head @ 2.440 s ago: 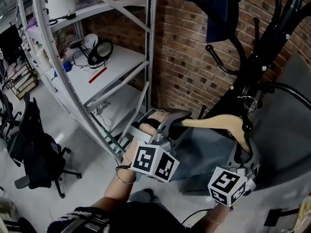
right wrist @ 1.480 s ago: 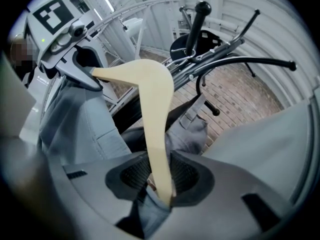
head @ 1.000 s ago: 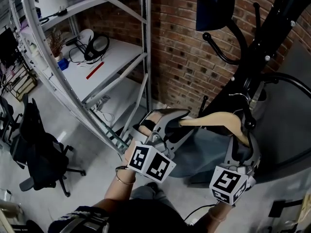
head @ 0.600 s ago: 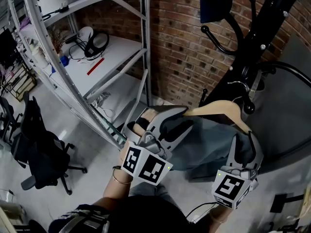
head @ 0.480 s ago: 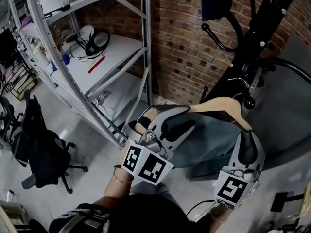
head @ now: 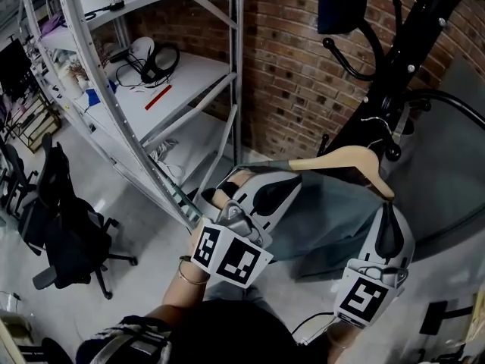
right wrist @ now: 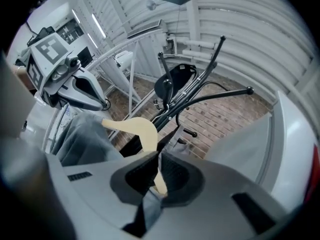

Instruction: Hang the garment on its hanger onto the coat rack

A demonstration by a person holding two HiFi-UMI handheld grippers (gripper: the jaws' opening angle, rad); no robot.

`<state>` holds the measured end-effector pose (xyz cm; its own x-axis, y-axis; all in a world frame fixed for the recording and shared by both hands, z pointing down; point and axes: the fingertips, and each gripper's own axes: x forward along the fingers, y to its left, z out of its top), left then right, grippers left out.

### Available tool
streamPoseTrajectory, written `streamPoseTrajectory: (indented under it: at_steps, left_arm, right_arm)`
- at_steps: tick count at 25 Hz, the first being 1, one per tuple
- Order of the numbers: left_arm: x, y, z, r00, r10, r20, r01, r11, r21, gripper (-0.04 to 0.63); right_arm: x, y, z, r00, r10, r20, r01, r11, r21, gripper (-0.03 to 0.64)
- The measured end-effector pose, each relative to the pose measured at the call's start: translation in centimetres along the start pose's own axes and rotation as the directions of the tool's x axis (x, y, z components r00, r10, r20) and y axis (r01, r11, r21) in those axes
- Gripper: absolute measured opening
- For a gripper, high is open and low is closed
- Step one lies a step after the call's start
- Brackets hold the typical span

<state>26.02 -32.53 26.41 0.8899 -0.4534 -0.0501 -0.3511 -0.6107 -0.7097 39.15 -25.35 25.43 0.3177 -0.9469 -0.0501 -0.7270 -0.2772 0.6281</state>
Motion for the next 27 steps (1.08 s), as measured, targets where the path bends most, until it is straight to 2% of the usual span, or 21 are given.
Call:
streamPoseTrajectory:
  at_steps: [9, 20, 23, 27]
  left_arm:
    - [-0.6, 0.8, 0.1, 0.999, 0.033, 0.008, -0.033, 0.999, 0.003, 0.003]
    - [-0.9, 3.1, 0.4, 0.989, 0.144, 0.038, -0.142, 0.989, -0.049, 0.003]
    - [-0.6, 3.1, 0.0, 0.99, 0.136, 0.027, -0.135, 0.989, -0.06, 0.003]
    - [0.1, 2.4, -0.8, 0.997, 0.073, 0.007, -0.072, 0.995, -0.072, 0.003]
  right_arm:
    - [0.0, 0.2, 0.5, 1.0, -0.014, -0.025, 0.013, 0.999, -0.037, 0.027]
    - [0.3, 0.4, 0.6, 0.999, -0.019, -0.038, 0.018, 0.999, -0.031, 0.026]
    - [0.7, 0.4, 0.7, 0.999, -0.022, -0.04, 0.021, 0.999, -0.028, 0.026]
    - [1.1, 0.4, 0.5, 0.998, -0.024, -0.053, 0.022, 0.999, -0.033, 0.026]
